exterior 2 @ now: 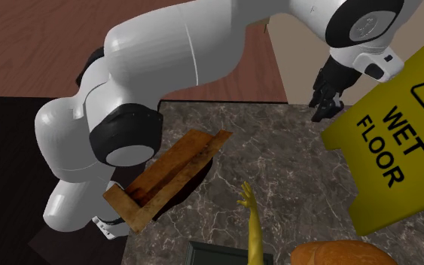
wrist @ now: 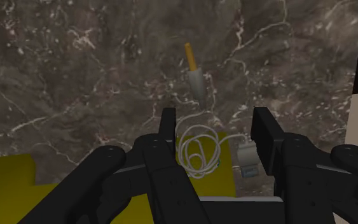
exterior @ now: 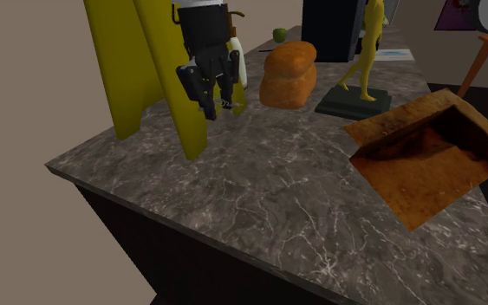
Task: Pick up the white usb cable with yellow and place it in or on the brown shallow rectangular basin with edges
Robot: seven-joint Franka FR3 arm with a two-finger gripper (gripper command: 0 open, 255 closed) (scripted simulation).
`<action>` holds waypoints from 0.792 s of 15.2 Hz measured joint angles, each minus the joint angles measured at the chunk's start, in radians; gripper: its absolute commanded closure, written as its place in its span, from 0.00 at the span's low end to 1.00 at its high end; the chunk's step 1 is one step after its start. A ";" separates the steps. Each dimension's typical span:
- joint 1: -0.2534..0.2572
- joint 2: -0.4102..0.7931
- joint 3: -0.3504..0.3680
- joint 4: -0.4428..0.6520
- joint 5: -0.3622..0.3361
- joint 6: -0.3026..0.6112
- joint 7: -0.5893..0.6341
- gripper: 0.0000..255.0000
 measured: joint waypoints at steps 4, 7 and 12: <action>0.022 0.032 0.000 0.102 -0.015 -0.071 0.006 1.00; 0.039 0.060 -0.001 0.185 -0.028 -0.126 0.006 1.00; -0.081 -0.198 0.001 -0.161 0.085 -0.020 -0.052 1.00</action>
